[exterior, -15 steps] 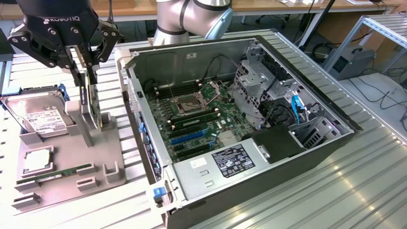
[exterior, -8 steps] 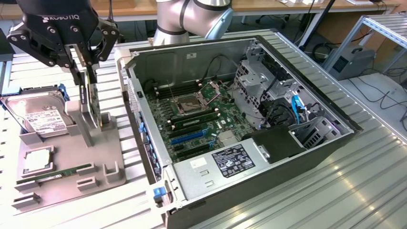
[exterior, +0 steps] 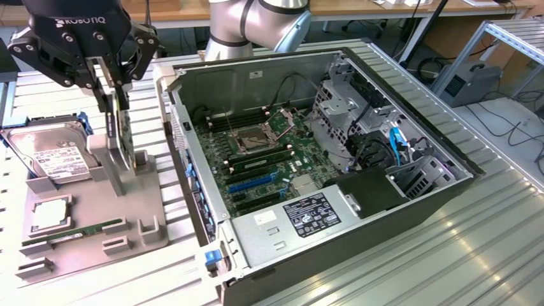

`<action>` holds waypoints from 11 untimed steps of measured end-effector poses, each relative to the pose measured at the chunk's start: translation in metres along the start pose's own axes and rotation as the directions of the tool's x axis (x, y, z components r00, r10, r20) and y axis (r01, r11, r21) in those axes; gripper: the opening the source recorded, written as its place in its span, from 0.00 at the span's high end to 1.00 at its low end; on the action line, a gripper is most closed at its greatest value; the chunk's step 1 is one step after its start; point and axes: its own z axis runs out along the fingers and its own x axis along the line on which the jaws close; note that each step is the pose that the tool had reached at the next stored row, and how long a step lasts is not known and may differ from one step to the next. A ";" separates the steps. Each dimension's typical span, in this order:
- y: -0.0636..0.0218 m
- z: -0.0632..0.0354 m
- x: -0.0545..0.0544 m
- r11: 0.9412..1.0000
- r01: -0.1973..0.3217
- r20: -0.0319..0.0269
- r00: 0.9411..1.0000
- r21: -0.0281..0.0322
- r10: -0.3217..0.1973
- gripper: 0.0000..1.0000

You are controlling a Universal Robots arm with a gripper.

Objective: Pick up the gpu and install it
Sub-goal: 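Pick up the gpu and move the gpu toward the slot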

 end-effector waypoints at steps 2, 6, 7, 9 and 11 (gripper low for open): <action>0.0000 -0.0011 0.000 1.000 0.000 0.000 1.000 0.000 0.000 0.73; 0.0000 -0.0027 0.000 1.000 0.000 0.000 1.000 0.000 0.000 0.73; 0.0000 -0.0031 0.000 1.000 0.000 0.000 1.000 0.000 0.000 0.73; 0.0000 -0.0039 0.000 1.000 0.000 0.000 1.000 0.000 0.000 0.73; 0.0000 -0.0045 0.000 1.000 0.000 0.000 1.000 0.000 0.000 0.73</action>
